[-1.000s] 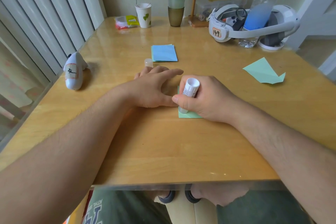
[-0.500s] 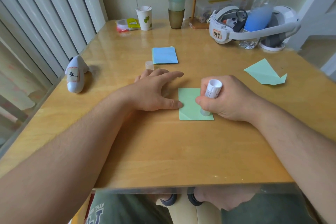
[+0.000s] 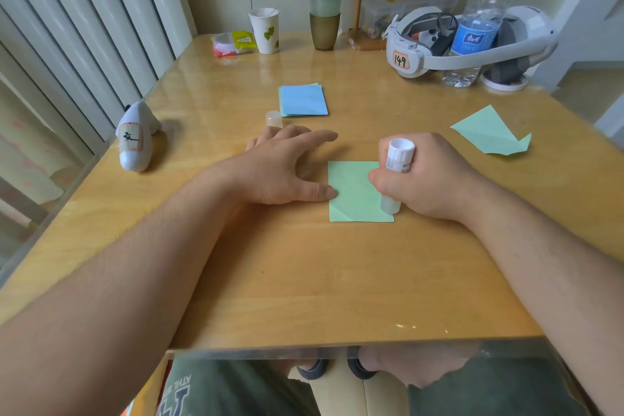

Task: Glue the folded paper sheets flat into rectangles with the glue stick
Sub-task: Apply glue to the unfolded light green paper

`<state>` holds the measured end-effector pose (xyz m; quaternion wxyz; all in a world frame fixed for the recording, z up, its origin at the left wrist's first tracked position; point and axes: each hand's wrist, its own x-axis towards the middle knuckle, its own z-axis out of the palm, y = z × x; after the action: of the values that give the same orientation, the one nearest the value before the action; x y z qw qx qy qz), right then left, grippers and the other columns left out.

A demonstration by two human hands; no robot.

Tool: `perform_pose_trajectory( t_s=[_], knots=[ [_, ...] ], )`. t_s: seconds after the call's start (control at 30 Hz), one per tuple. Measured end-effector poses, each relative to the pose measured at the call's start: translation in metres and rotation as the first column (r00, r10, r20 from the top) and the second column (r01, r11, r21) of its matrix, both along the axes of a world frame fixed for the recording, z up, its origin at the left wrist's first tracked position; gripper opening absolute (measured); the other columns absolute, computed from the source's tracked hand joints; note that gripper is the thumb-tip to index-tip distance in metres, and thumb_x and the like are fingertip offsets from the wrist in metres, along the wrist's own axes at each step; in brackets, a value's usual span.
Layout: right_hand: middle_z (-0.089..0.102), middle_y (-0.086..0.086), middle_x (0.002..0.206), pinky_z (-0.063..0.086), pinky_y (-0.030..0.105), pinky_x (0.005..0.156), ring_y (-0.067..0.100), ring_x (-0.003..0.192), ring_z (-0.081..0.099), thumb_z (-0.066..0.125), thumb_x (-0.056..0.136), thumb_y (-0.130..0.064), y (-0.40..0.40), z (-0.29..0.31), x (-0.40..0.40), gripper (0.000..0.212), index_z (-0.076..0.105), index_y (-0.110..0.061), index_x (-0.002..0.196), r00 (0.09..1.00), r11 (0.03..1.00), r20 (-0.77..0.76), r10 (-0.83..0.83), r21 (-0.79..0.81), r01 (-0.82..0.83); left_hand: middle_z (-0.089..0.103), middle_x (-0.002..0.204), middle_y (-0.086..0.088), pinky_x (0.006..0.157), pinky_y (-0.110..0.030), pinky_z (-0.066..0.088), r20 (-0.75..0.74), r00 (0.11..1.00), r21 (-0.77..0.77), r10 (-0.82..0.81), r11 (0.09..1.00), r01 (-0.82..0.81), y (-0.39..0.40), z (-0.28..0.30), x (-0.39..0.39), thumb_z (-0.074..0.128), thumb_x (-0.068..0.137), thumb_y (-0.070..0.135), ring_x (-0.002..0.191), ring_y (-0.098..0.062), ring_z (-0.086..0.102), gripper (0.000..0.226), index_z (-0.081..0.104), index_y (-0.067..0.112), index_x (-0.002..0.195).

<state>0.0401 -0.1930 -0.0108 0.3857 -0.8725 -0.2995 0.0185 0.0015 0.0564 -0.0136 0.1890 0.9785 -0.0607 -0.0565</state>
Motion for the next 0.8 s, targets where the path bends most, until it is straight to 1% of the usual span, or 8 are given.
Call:
perform_pose_trajectory(
  t_s=[0.1,0.2,0.27,0.4,0.5,0.6,0.7,0.8],
  knots=[
    [0.051,0.026,0.069,0.036,0.038,0.059,0.022,0.063,0.041,0.064,0.075,-0.031,0.001,0.003,0.003,0.036,0.045,-0.002,0.067,0.998,0.986,-0.029,-0.062,0.156,0.066,0.027,0.159,0.016,0.123,-0.053,0.018,-0.010,1.000,-0.005,0.003,1.000,-0.003,-0.001,0.001,0.000,0.070,0.081,0.073,0.149,-0.022,0.016,0.088,0.021,0.062,0.153],
    [0.050,0.005,0.055,0.037,0.031,0.058,0.014,0.059,0.043,0.066,0.077,-0.033,0.009,0.003,-0.001,0.033,0.050,-0.006,0.065,0.998,0.966,-0.041,-0.040,0.253,0.050,0.027,0.159,0.017,0.123,-0.050,0.017,-0.013,1.000,-0.012,-0.003,1.000,0.003,0.000,0.002,-0.001,0.070,0.082,0.072,0.149,-0.022,0.015,0.087,0.020,0.064,0.152],
    [0.051,-0.009,0.054,0.038,0.025,0.056,0.009,0.057,0.044,0.068,0.078,-0.036,0.018,0.000,-0.008,0.030,0.054,-0.012,0.067,0.999,0.971,-0.038,0.018,0.239,-0.008,0.027,0.158,0.017,0.123,-0.046,0.016,-0.022,1.000,-0.025,-0.010,1.000,0.010,-0.001,0.003,-0.002,0.072,0.081,0.071,0.148,-0.019,0.015,0.089,0.020,0.064,0.153],
    [0.049,-0.017,0.054,0.033,0.015,0.054,0.005,0.055,0.042,0.078,0.086,-0.026,0.031,-0.005,-0.015,0.029,0.057,-0.014,0.070,0.989,0.975,-0.015,0.147,0.168,-0.142,0.024,0.160,0.018,0.121,-0.044,0.015,-0.037,0.999,-0.011,-0.011,1.000,0.011,-0.003,0.004,-0.004,0.069,0.077,0.077,0.148,-0.016,0.012,0.093,0.017,0.064,0.153],
    [0.050,-0.016,0.055,0.032,0.015,0.054,0.005,0.056,0.042,0.076,0.083,-0.032,0.033,-0.007,-0.016,0.028,0.058,-0.014,0.071,0.984,0.975,-0.016,0.177,0.139,-0.173,0.024,0.159,0.017,0.119,-0.044,0.014,-0.030,1.000,0.027,-0.006,1.000,0.007,-0.005,0.003,-0.002,0.055,0.072,0.078,0.148,-0.018,0.013,0.090,0.016,0.066,0.151],
    [0.052,-0.013,0.057,0.034,0.018,0.054,0.005,0.057,0.042,0.078,0.084,-0.033,0.035,-0.007,-0.017,0.029,0.059,-0.015,0.071,0.982,0.976,-0.041,0.184,0.126,-0.177,0.025,0.159,0.015,0.119,-0.045,0.014,-0.025,1.000,0.034,-0.001,0.999,0.002,-0.006,0.002,-0.002,0.062,0.080,0.071,0.147,-0.020,0.014,0.085,0.017,0.065,0.152],
    [0.058,-0.001,0.064,0.037,0.022,0.056,0.006,0.060,0.045,0.080,0.086,-0.029,0.037,-0.006,-0.018,0.029,0.059,-0.015,0.072,0.979,0.975,-0.044,0.200,0.103,-0.194,0.026,0.158,0.015,0.119,-0.042,0.014,-0.025,1.000,0.037,0.006,0.999,-0.005,-0.006,0.002,-0.003,0.055,0.071,0.074,0.146,-0.019,0.015,0.091,0.018,0.064,0.153],
    [0.062,0.005,0.070,0.040,0.028,0.059,0.013,0.063,0.048,0.074,0.080,-0.039,0.039,-0.003,-0.020,0.031,0.057,-0.014,0.072,0.979,0.978,-0.035,0.200,0.063,-0.198,0.027,0.156,0.017,0.118,-0.041,0.014,-0.026,1.000,0.024,0.005,1.000,-0.004,-0.006,0.000,-0.002,0.050,0.064,0.079,0.145,-0.017,0.016,0.095,0.018,0.064,0.152]
  ],
)
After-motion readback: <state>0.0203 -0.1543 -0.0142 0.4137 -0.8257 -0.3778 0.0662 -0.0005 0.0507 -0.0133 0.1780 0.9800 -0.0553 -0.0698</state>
